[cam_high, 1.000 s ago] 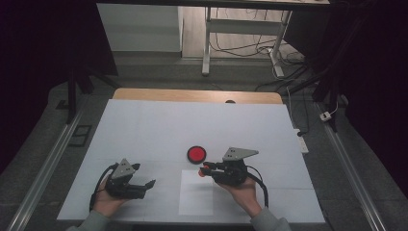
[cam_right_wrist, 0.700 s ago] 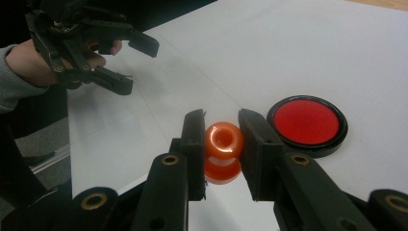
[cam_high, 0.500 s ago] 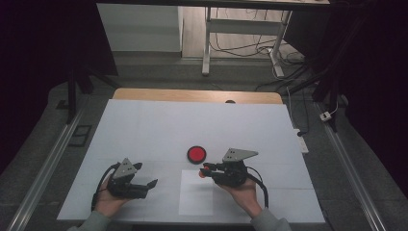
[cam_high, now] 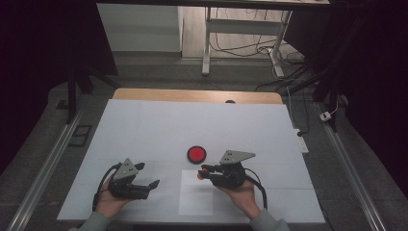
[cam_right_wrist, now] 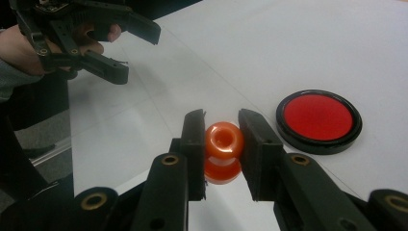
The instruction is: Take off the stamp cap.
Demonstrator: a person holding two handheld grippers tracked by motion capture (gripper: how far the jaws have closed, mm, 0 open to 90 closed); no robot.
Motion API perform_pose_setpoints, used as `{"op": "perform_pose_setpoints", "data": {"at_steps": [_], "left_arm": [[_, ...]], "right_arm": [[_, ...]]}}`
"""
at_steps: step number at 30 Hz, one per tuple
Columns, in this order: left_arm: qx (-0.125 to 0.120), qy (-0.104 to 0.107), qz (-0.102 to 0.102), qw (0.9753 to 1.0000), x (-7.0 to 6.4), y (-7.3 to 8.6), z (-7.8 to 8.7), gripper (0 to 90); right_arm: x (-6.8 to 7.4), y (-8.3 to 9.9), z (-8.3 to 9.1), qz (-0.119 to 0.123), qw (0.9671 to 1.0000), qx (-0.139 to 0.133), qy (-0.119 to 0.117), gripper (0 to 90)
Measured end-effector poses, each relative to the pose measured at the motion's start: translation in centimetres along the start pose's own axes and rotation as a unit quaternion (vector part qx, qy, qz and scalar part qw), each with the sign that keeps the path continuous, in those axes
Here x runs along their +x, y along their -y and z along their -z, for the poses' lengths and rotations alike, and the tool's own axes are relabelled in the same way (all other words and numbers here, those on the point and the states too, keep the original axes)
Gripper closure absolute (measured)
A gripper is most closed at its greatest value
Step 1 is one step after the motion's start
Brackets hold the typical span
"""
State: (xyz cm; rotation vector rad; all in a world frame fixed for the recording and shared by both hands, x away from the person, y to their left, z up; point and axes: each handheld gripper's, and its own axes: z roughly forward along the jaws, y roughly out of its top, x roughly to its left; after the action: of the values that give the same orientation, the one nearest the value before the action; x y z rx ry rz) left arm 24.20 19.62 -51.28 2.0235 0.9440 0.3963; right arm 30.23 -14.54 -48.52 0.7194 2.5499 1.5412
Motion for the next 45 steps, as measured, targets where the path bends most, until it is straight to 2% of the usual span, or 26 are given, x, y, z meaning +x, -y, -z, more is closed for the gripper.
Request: {"op": "perform_pose_setpoints", "data": {"at_steps": [4,11,18,24,36,45], "left_arm": [[-0.002,0.007,-0.004,1.0,-0.3,-0.5,-0.2,17.0],[0.004,0.021,-0.029,0.9994,-1.3,-1.6,-1.0,17.8],[0.011,0.03,-0.033,0.9989,-1.9,-2.4,-2.2,18.2],[0.017,0.038,-0.045,0.9981,-2.4,-3.0,-3.1,18.3],[0.014,0.051,-0.053,0.9972,-3.1,-4.1,-3.9,18.6],[0.02,0.066,-0.066,0.9955,-3.5,-4.7,-4.9,18.7]], "right_arm": [[0.1,-0.1,0.0,0.001,1.0,-0.002,0.0,72.2],[0.0,-0.1,0.0,0.001,1.0,-0.006,-0.001,72.2],[0.0,-0.1,-0.1,-0.002,1.0,-0.008,-0.004,72.2],[-0.1,-0.4,0.0,0.001,0.9999,-0.015,-0.004,72.2],[-0.1,-0.8,-0.3,0.008,0.9998,-0.02,-0.005,72.2],[-0.1,-0.8,-0.2,0.009,0.9998,-0.017,0.001,72.2]]}}
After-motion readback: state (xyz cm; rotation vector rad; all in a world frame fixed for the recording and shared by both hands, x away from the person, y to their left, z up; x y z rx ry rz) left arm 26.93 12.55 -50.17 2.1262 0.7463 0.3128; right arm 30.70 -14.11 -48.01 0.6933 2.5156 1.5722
